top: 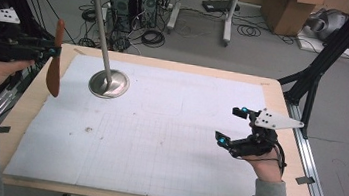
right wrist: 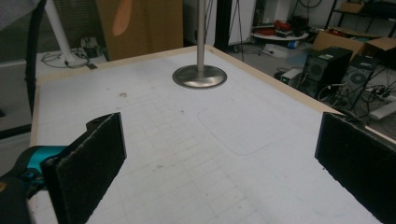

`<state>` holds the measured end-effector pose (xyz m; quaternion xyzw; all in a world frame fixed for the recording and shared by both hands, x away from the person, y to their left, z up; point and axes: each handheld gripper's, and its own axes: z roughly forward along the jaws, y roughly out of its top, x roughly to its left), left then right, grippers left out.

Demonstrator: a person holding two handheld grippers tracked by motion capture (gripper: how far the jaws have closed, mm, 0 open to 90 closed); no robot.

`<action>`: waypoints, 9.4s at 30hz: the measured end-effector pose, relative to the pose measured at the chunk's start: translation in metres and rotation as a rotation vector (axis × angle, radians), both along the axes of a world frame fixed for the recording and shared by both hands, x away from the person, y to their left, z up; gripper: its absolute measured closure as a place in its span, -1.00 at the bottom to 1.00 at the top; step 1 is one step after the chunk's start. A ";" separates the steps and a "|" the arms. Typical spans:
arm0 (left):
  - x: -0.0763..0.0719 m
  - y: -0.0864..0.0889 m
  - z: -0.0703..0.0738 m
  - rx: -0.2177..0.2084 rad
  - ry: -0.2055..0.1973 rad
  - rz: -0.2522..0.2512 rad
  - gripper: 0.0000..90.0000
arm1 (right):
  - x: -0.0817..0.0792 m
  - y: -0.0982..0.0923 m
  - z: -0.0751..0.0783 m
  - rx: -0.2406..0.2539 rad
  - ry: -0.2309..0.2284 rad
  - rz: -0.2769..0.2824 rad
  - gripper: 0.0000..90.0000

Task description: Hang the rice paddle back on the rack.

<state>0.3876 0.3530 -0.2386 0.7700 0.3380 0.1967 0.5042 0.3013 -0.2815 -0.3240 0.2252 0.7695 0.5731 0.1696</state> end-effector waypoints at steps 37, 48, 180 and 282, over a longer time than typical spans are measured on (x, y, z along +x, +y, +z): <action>0.038 0.005 0.047 -0.072 -0.052 0.001 0.44 | -0.001 -0.013 0.003 0.029 -0.006 -0.026 -0.99; 0.050 0.004 0.060 -0.077 -0.064 0.000 0.44 | -0.001 -0.014 0.000 0.014 0.003 -0.032 -0.99; 0.072 -0.018 0.056 -0.094 -0.140 0.019 -0.40 | -0.003 -0.020 0.000 0.005 -0.001 -0.047 -0.99; -0.085 -0.034 -0.133 -0.190 -0.179 0.104 -0.68 | 0.018 -0.003 -0.010 0.042 -0.013 -0.090 -0.99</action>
